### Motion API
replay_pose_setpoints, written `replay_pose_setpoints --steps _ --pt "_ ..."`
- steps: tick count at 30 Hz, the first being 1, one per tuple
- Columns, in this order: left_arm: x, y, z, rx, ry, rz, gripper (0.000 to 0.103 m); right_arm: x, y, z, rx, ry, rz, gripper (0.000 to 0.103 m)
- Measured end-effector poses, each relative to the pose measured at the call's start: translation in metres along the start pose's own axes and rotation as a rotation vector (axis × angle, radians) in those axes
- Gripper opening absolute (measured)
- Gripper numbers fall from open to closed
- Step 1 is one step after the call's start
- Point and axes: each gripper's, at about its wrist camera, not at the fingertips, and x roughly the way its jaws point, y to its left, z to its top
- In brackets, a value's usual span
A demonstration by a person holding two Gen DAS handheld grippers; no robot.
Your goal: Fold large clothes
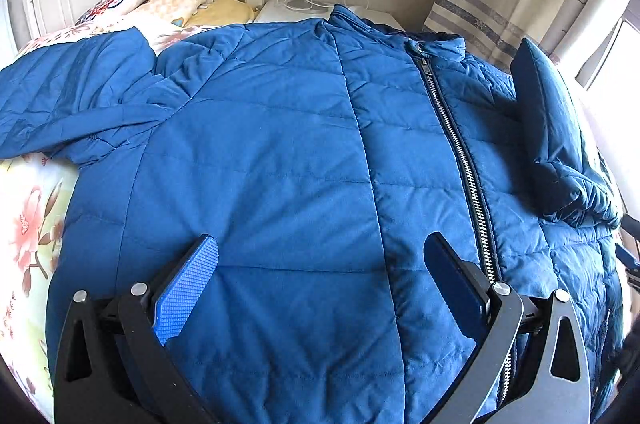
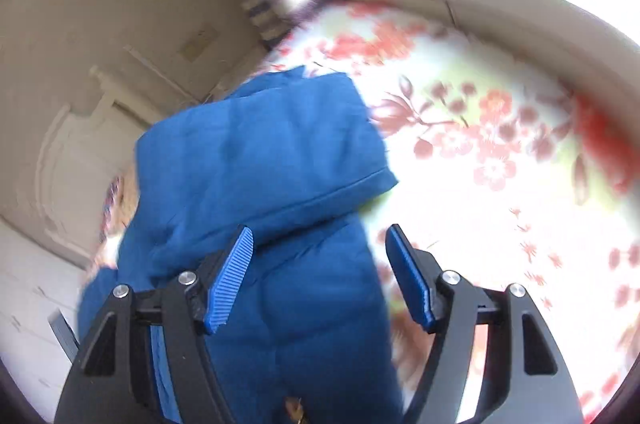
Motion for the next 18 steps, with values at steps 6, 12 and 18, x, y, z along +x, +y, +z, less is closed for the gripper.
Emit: replay_pose_setpoints --steps 6,12,18 --pt "-0.002 0.003 -0.001 -0.013 -0.007 -0.016 0.099 0.022 0.012 0.039 0.100 -0.070 0.068 0.040" --pt "-0.004 0.008 0.000 -0.047 -0.022 -0.027 0.099 -0.003 0.155 0.045 -0.353 -0.338 0.127 0.015" --pt "-0.005 0.012 0.000 -0.067 -0.032 -0.040 0.099 0.032 0.324 -0.023 -0.845 -0.133 0.416 0.052"
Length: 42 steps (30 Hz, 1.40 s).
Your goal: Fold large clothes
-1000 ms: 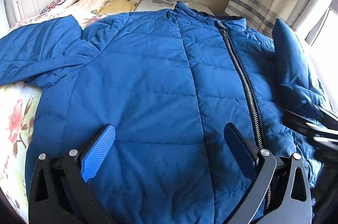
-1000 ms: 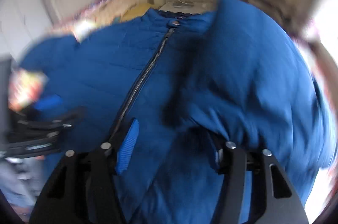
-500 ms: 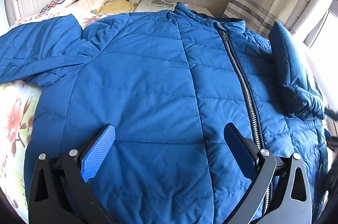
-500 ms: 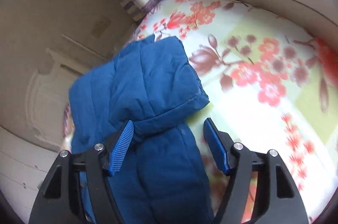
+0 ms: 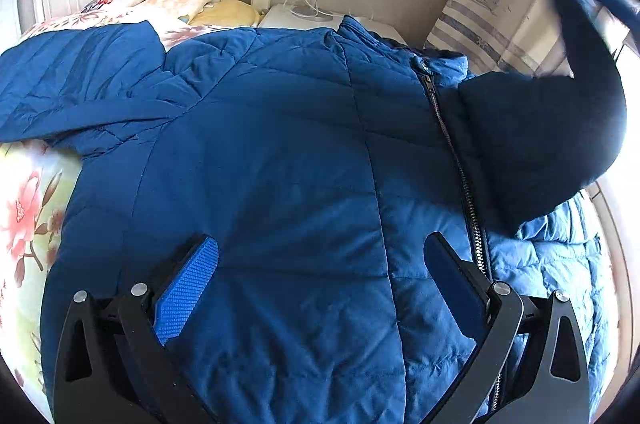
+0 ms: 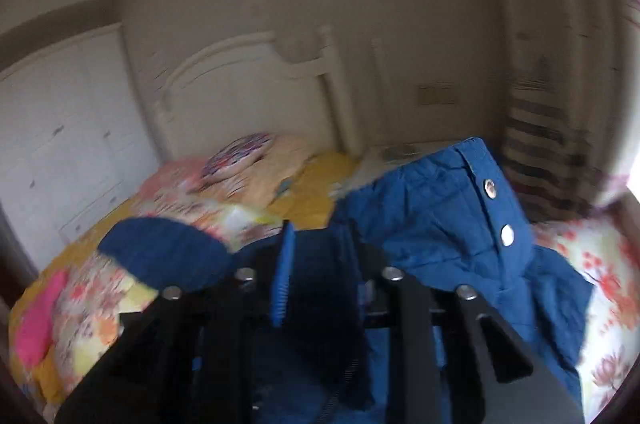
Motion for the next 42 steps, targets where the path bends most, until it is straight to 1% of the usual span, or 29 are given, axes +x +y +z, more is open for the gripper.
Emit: replay_pose_setpoints --steps 1,2,4,6,8,10,12,14,16,18,19,20,25,27,28,29,30,31,32,33,34,35,36,37,38,39,40,41,42 --pt "-0.001 0.002 0.000 -0.011 -0.004 -0.009 0.099 0.009 0.014 0.001 -0.037 0.019 0.012 0.064" --pt "-0.002 0.004 0.000 -0.019 -0.007 -0.017 0.099 0.015 0.026 0.001 -0.076 0.017 0.025 0.064" --pt "-0.003 0.007 0.001 -0.034 -0.012 -0.036 0.099 0.016 0.026 0.001 -0.087 -0.009 0.057 0.064" --pt "-0.003 0.010 0.001 -0.041 -0.011 -0.045 0.099 -0.001 0.017 -0.004 -0.050 -0.023 0.024 0.064" --pt "-0.003 0.012 0.002 -0.051 -0.012 -0.057 0.099 -0.035 -0.004 -0.024 0.011 -0.037 -0.071 0.064" --pt "-0.003 0.014 0.003 -0.061 -0.014 -0.068 0.099 -0.056 -0.025 -0.046 0.068 -0.013 -0.193 0.064" --pt "-0.004 0.019 0.003 -0.078 -0.017 -0.089 0.099 -0.056 -0.062 -0.072 0.130 0.069 -0.329 0.063" --pt "-0.006 0.026 0.003 -0.124 -0.025 -0.134 0.099 -0.055 -0.091 -0.094 0.181 0.143 -0.435 0.062" --pt "-0.005 0.037 0.008 -0.199 -0.019 -0.226 0.099 -0.055 -0.118 -0.121 0.253 0.197 -0.493 0.060" --pt "-0.004 0.045 0.009 -0.279 -0.008 -0.310 0.099 -0.055 -0.133 -0.144 0.294 0.212 -0.511 0.059" --pt "0.000 0.051 0.012 -0.340 0.008 -0.383 0.099 -0.055 -0.138 -0.150 0.321 0.208 -0.504 0.059" --pt "0.003 0.054 0.014 -0.385 0.016 -0.427 0.099 -0.057 -0.145 -0.155 0.353 0.191 -0.486 0.058" --pt "0.027 0.068 0.031 -0.613 0.004 -0.614 0.098 -0.058 -0.148 -0.159 0.359 0.174 -0.466 0.060" --pt "0.038 0.065 0.039 -0.660 0.007 -0.658 0.098 -0.059 -0.149 -0.157 0.370 0.168 -0.456 0.060" --pt "0.047 0.062 0.043 -0.691 0.028 -0.709 0.098 -0.060 -0.150 -0.157 0.376 0.163 -0.452 0.059" --pt "0.056 0.059 0.045 -0.735 0.053 -0.767 0.096 -0.063 -0.147 -0.157 0.378 0.160 -0.452 0.059" --pt "0.062 0.055 0.046 -0.764 0.068 -0.794 0.094 -0.063 -0.147 -0.157 0.377 0.159 -0.453 0.059" --pt "0.066 0.052 0.048 -0.801 0.072 -0.828 0.077 -0.063 -0.148 -0.156 0.375 0.160 -0.455 0.059" --pt "0.066 0.050 0.049 -0.818 0.067 -0.834 0.070 -0.063 -0.146 -0.155 0.372 0.160 -0.457 0.059" --pt "0.060 0.048 0.051 -0.821 0.045 -0.794 0.062 -0.063 -0.146 -0.156 0.370 0.159 -0.459 0.059" --pt "0.041 0.044 0.055 -0.766 -0.026 -0.695 0.060 -0.064 -0.146 -0.156 0.370 0.158 -0.458 0.058" --pt "0.020 0.035 0.061 -0.673 -0.101 -0.600 0.060 -0.064 -0.146 -0.156 0.371 0.155 -0.455 0.058" --pt "-0.008 0.020 0.065 -0.540 -0.198 -0.482 0.060 -0.066 -0.146 -0.156 0.372 0.152 -0.452 0.058" --pt "-0.042 -0.006 0.064 -0.358 -0.326 -0.347 0.060 -0.066 -0.146 -0.156 0.372 0.150 -0.451 0.058" --pt "-0.068 -0.029 0.056 -0.207 -0.436 -0.252 0.060 -0.066 -0.146 -0.157 0.373 0.151 -0.453 0.058" --pt "-0.093 -0.054 0.044 -0.040 -0.538 -0.170 0.064 -0.066 -0.147 -0.157 0.375 0.152 -0.452 0.058" --pt "-0.102 -0.063 0.035 0.028 -0.563 -0.157 0.085 -0.066 -0.147 -0.157 0.377 0.152 -0.450 0.058" --pt "-0.106 -0.066 0.025 0.072 -0.563 -0.174 0.094 -0.067 -0.148 -0.158 0.379 0.150 -0.447 0.058" --pt "-0.107 -0.063 0.022 0.066 -0.552 -0.172 0.099 -0.067 -0.149 -0.158 0.382 0.148 -0.444 0.058"
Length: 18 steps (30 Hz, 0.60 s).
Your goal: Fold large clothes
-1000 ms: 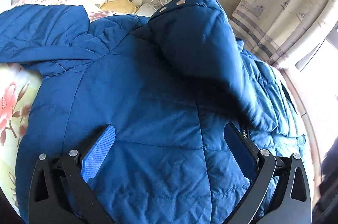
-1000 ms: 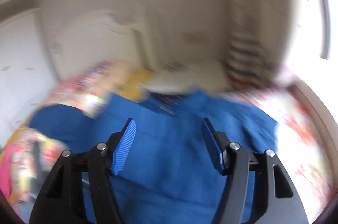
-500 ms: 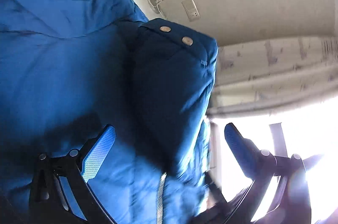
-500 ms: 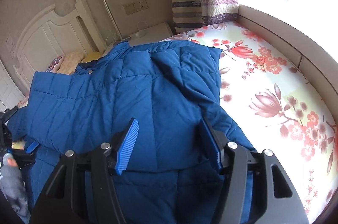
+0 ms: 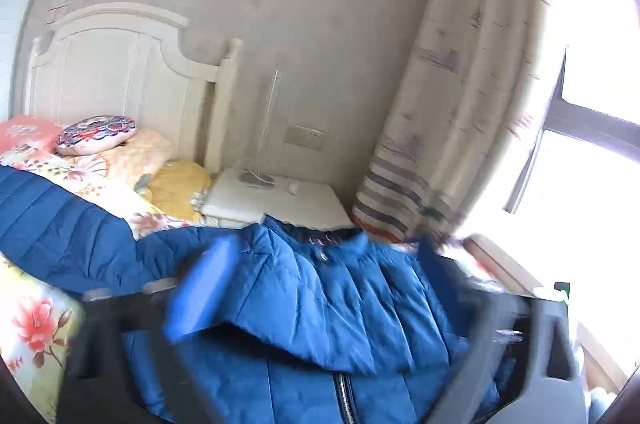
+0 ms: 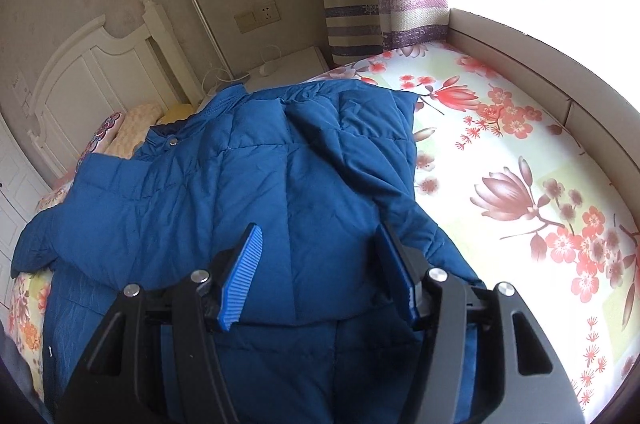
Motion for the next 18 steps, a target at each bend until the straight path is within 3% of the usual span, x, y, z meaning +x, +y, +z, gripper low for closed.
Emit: replay_pose_setpoints --steps 2,4,6,8,12,18 --pt "0.000 0.023 -0.014 -0.067 0.072 0.044 0.098 0.000 -0.001 0.000 0.006 -0.001 0.006 0.059" --pt "0.008 0.064 -0.026 -0.244 0.198 0.062 0.098 -0.001 -0.002 0.000 0.008 -0.001 0.008 0.058" --pt "0.012 0.108 -0.048 -0.454 0.301 0.014 0.098 0.000 -0.001 0.000 0.006 -0.001 0.007 0.059" --pt "0.023 0.136 -0.061 -0.633 0.355 -0.065 0.097 0.000 -0.001 0.000 0.003 0.001 0.006 0.059" --pt "0.048 0.156 -0.074 -0.857 0.362 -0.220 0.097 0.000 0.000 0.000 0.001 0.002 0.001 0.059" --pt "0.099 0.173 -0.083 -1.115 0.337 -0.272 0.097 0.000 0.001 0.000 -0.002 0.004 -0.005 0.059"
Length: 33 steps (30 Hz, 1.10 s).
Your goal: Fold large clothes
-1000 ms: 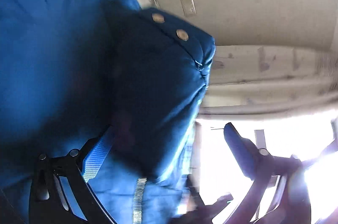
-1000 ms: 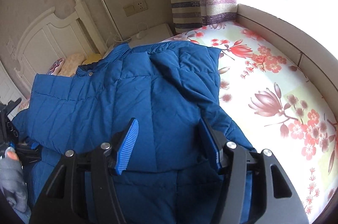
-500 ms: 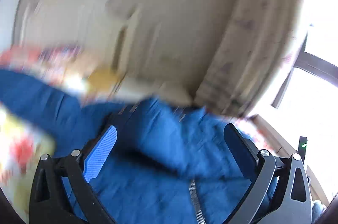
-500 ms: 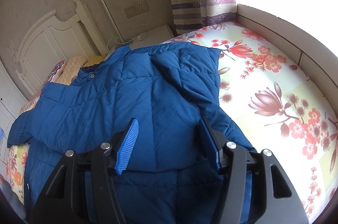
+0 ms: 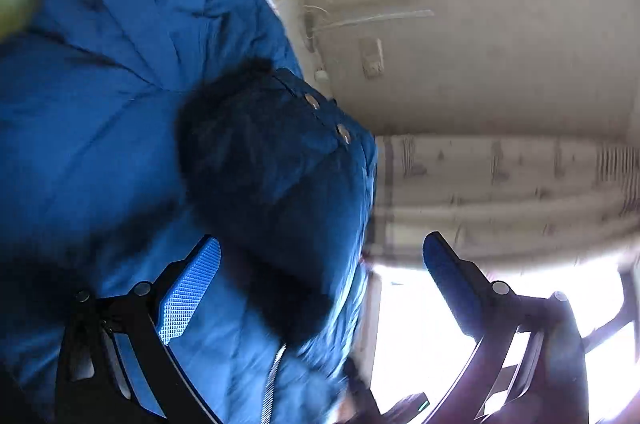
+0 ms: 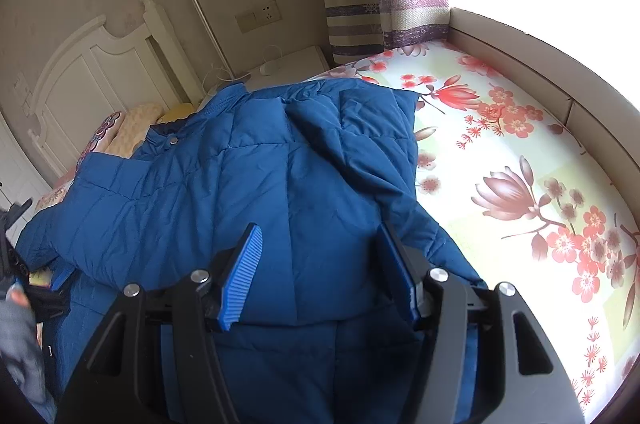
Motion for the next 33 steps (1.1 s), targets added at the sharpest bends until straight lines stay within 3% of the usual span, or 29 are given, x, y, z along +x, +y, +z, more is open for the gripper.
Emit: replay_pose_setpoints --steps 3,5,6,8,9,10,12,13,14,15,16,18,20,22,24,27,30,31,33 --pt "0.020 0.003 0.016 -0.106 -0.015 -0.012 0.095 0.000 -0.001 0.000 0.006 0.001 0.006 0.059" --pt "0.024 0.008 0.023 -0.170 -0.017 -0.004 0.066 0.000 -0.002 0.000 0.010 0.000 0.010 0.059" --pt "0.023 0.010 0.026 -0.181 -0.016 0.013 0.040 0.000 -0.002 0.000 0.011 -0.001 0.013 0.059" --pt "0.016 -0.005 0.023 -0.082 -0.025 0.065 0.035 0.000 -0.003 -0.001 0.015 -0.001 0.018 0.059" --pt "0.010 -0.020 0.018 0.029 -0.052 0.118 0.031 0.000 -0.004 0.000 0.018 -0.002 0.021 0.059" --pt "-0.002 -0.044 0.005 0.216 -0.096 0.192 0.029 0.000 -0.005 0.000 0.021 -0.002 0.024 0.059" --pt "-0.020 -0.087 -0.033 0.572 -0.169 0.309 0.029 0.001 -0.006 -0.001 0.024 -0.001 0.026 0.059" --pt "-0.026 -0.105 -0.062 0.787 -0.194 0.411 0.029 0.001 -0.005 -0.001 0.026 -0.001 0.028 0.059" --pt "-0.026 -0.108 -0.073 0.864 -0.186 0.479 0.030 0.001 -0.006 -0.001 0.026 -0.001 0.028 0.059" --pt "-0.024 -0.103 -0.077 0.883 -0.147 0.542 0.038 0.001 -0.006 0.000 0.027 0.000 0.030 0.059" --pt "-0.024 -0.094 -0.075 0.854 -0.111 0.570 0.064 0.001 -0.007 0.000 0.028 0.001 0.032 0.060" --pt "-0.034 -0.073 -0.064 0.752 -0.111 0.610 0.085 0.001 -0.007 0.000 0.029 0.000 0.036 0.060" --pt "-0.049 -0.054 -0.047 0.643 -0.147 0.654 0.085 0.001 -0.007 0.000 0.030 -0.002 0.037 0.059" --pt "-0.059 -0.040 -0.028 0.537 -0.130 0.620 0.085 0.001 -0.007 -0.001 0.029 -0.002 0.037 0.059" --pt "-0.067 -0.039 -0.020 0.512 -0.139 0.612 0.085 0.001 -0.007 -0.001 0.029 -0.001 0.036 0.059" --pt "-0.072 -0.052 -0.016 0.546 -0.189 0.616 0.085 0.002 -0.007 -0.001 0.024 0.000 0.030 0.059" --pt "-0.071 -0.081 -0.036 0.700 -0.294 0.681 0.085 0.002 -0.005 -0.001 0.018 0.001 0.024 0.059" --pt "-0.065 -0.092 -0.042 0.770 -0.301 0.683 0.085 0.002 -0.005 -0.001 0.016 0.000 0.021 0.059" --pt "-0.045 -0.106 -0.048 0.850 -0.242 0.666 0.085 0.002 -0.004 -0.001 0.012 0.001 0.016 0.059"
